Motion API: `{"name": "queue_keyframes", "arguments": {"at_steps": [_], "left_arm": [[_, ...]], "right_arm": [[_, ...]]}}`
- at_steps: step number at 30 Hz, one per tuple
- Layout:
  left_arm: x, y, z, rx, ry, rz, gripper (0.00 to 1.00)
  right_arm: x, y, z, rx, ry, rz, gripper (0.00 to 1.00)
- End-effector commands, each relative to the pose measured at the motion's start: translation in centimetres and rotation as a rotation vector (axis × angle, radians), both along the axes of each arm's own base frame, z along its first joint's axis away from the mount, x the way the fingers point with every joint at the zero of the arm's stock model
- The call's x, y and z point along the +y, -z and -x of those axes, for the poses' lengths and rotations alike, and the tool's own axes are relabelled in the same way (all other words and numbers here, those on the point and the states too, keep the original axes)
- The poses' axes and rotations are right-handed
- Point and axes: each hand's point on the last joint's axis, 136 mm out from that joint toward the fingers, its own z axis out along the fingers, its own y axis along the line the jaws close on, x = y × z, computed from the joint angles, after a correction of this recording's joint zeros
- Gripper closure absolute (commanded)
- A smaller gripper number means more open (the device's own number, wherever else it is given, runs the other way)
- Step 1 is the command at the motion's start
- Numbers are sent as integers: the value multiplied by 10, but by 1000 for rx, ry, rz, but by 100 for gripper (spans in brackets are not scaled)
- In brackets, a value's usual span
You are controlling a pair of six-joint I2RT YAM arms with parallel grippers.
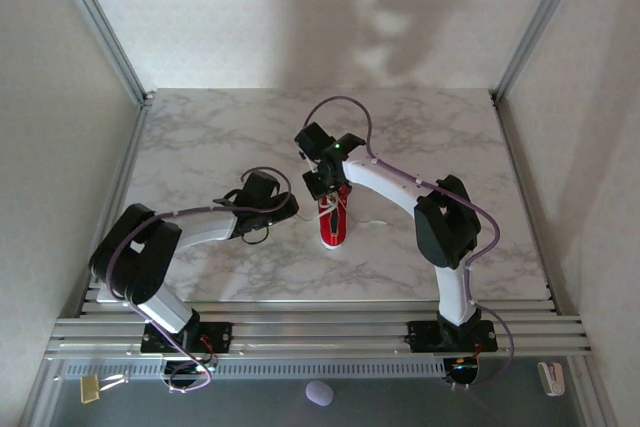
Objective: Tie the shoes
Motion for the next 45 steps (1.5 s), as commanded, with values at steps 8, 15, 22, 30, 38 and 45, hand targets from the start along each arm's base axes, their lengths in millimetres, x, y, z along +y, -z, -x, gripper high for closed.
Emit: {"name": "queue_keyframes", "arguments": {"at_steps": [8, 15, 22, 30, 38, 45], "left_arm": [[-22, 19, -1, 69, 6, 2, 38], [-25, 33, -5, 106, -4, -39, 41], [-23, 47, -3, 151, -3, -162, 43], [-28, 67, 2, 185, 31, -288, 48], [-38, 73, -4, 176, 34, -260, 66], [-56, 70, -21, 155, 64, -236, 76]], "right_arm": [[-11, -34, 13, -86, 33, -146, 100], [-10, -34, 16, -81, 41, -179, 100], [-10, -30, 17, -90, 51, -201, 100], [-17, -33, 17, -135, 83, -230, 100], [-21, -27, 24, -164, 117, -304, 100], [-25, -26, 28, -176, 128, -360, 100]]}}
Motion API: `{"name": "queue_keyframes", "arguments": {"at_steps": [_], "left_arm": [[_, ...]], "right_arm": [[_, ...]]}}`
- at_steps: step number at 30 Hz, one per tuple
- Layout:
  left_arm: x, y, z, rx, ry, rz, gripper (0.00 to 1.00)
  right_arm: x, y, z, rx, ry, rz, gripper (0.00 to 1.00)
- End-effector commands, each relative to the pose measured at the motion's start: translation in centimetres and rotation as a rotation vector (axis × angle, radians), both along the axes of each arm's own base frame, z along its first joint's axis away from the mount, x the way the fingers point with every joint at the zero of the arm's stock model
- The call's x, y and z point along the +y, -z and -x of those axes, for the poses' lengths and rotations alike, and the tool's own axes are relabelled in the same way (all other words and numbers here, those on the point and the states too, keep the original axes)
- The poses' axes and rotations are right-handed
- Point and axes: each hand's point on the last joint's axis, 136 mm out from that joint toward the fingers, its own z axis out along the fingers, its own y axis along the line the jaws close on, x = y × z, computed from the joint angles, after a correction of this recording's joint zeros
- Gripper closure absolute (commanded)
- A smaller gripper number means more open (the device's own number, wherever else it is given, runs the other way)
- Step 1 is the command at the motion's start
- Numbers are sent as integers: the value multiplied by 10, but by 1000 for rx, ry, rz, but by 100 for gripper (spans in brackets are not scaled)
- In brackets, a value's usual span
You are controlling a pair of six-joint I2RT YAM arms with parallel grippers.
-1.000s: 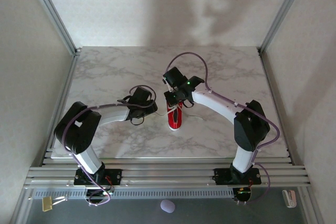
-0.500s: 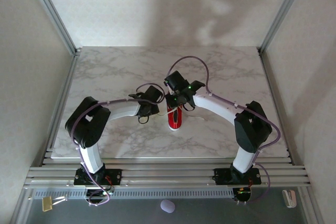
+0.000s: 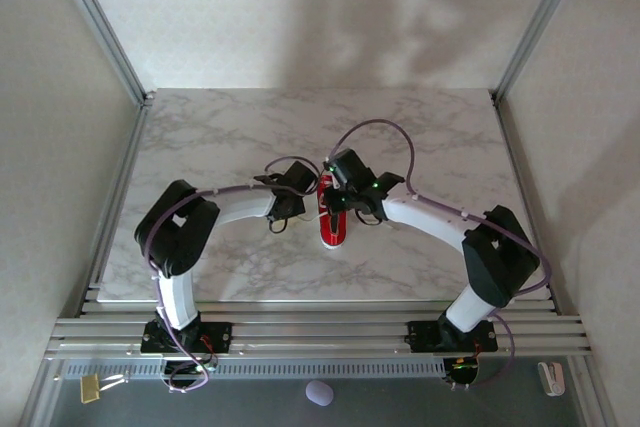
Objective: Tie the shoes
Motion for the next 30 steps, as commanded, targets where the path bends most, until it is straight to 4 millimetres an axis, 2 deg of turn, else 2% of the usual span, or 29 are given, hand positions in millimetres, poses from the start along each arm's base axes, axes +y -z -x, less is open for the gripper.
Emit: {"name": "queue_keyframes", "arguments": {"at_steps": [1, 3, 6, 8, 14, 21, 30], "left_arm": [[-48, 48, -5, 62, 82, 170, 79], [-51, 47, -9, 59, 87, 168, 83], [-54, 44, -13, 50, 98, 166, 93], [-58, 35, -18, 27, 109, 181, 100], [-66, 7, -38, -42, 133, 229, 100], [-78, -3, -61, -69, 167, 245, 100], [-69, -4, -94, -94, 139, 241, 100]], "right_arm": [[1, -16, -4, -42, 23, -81, 100], [1, -15, -3, -48, 21, -95, 100], [-3, -13, -2, -56, 32, -111, 100], [-5, -12, -2, -61, 46, -126, 100], [-5, -15, 1, -78, 47, -180, 100], [-5, -21, 1, -100, 47, -213, 100], [-7, -19, 2, -101, 60, -216, 100]]}}
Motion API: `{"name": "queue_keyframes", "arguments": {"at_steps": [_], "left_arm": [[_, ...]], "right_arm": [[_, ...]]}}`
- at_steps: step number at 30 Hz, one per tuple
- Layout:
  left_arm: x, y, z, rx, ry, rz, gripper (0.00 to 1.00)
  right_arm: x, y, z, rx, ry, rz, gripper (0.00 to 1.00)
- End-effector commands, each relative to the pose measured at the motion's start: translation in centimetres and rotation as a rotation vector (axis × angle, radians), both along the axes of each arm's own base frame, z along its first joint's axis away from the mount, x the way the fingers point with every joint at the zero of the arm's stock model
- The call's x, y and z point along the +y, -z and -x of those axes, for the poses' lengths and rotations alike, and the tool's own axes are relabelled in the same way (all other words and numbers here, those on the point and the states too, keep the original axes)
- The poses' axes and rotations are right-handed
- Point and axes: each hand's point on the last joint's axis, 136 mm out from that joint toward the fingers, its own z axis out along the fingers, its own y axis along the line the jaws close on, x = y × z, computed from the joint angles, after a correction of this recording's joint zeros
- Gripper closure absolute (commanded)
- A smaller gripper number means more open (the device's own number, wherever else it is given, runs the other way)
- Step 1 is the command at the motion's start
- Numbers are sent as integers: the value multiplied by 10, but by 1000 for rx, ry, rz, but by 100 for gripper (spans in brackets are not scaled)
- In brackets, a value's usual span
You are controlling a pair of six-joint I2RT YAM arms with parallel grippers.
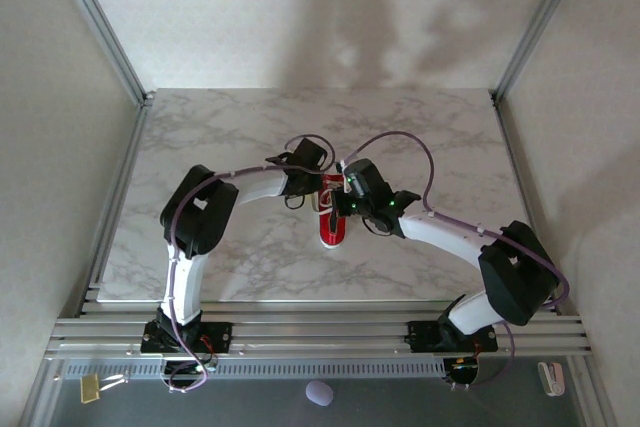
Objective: Tie the shoes
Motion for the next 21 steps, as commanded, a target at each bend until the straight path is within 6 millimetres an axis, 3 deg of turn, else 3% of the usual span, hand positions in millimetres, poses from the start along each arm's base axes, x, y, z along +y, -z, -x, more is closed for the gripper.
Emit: {"name": "queue_keyframes", "arguments": {"at_steps": [1, 11, 21], "left_arm": [[-6, 8, -21, -23, 14, 37, 100], [3, 14, -34, -23, -3, 32, 100], [16, 6, -42, -53, -35, 4, 100]], "right_arm": [[-2, -11, -1, -24, 18, -35, 100], [-9, -8, -1, -30, 37, -15, 100], [-7, -8, -2, -27, 32, -13, 100]]}}
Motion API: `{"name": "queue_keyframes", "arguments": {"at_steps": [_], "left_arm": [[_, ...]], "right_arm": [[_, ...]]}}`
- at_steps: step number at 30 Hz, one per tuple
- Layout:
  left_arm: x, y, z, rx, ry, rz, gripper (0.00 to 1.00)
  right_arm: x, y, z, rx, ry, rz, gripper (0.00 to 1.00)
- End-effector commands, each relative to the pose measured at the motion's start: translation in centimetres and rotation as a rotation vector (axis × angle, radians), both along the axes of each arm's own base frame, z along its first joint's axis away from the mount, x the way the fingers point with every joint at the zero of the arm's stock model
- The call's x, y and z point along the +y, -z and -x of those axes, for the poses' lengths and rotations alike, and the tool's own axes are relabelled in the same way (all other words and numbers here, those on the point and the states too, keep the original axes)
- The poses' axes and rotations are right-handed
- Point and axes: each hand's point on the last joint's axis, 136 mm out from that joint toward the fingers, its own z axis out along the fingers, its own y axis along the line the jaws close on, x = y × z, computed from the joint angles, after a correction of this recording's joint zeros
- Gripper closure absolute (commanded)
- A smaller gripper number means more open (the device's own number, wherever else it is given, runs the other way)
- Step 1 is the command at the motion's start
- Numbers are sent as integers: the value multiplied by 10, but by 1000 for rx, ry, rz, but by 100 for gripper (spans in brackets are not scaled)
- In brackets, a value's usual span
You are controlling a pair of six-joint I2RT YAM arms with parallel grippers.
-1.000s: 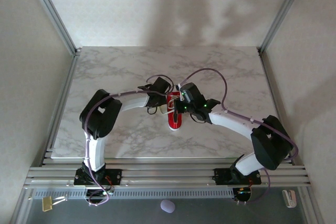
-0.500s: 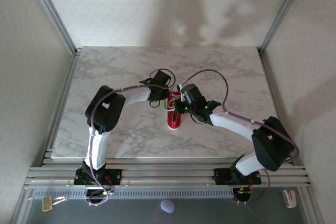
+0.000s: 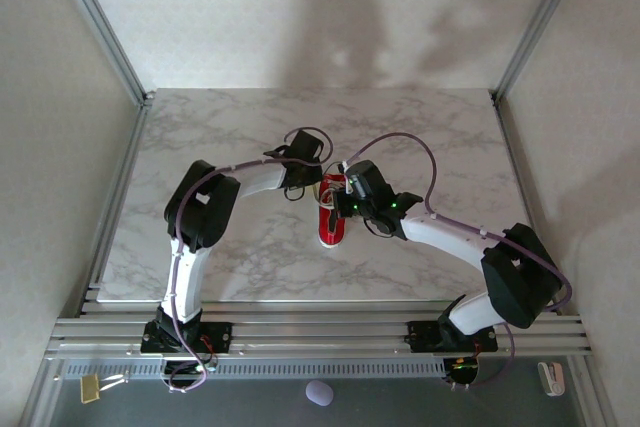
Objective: Tie the shoes
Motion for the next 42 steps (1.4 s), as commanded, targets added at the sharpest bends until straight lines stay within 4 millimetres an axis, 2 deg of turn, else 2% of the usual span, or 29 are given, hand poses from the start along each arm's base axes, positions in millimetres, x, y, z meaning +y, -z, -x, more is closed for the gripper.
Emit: {"name": "queue_keyframes", "arguments": {"at_steps": [1, 6, 8, 12, 16, 18, 20, 26, 32, 38, 42], "left_arm": [[15, 8, -13, -19, -31, -40, 97], [9, 5, 0, -5, 0, 33, 67], [11, -1, 6, -10, -4, 46, 58], [30, -18, 14, -42, -51, 46, 41], [50, -40, 24, -95, -90, 32, 31], [53, -49, 31, -114, -86, 46, 30], [44, -59, 38, -134, -39, 111, 32], [-8, -83, 70, -123, 186, 397, 46], [-25, -67, 89, -50, 275, 373, 59], [-41, -57, 98, -13, 337, 377, 62], [-41, -49, 96, 7, 329, 358, 63]], "right_arm": [[-3, -7, -4, -19, 20, -9, 100], [0, -6, -3, -13, 9, -13, 100], [1, -5, -3, -11, 6, -15, 100], [-5, -2, -5, -4, 53, -13, 100], [-20, 1, -18, 42, 182, -36, 100], [-19, 2, -19, 75, 208, -67, 100], [-18, 3, -20, 104, 222, -99, 100], [-18, 6, -22, 143, 226, -131, 100], [-18, 11, -20, 156, 224, -123, 100], [-21, 14, -19, 157, 229, -101, 100], [-21, 14, -20, 156, 227, -97, 100]]}}
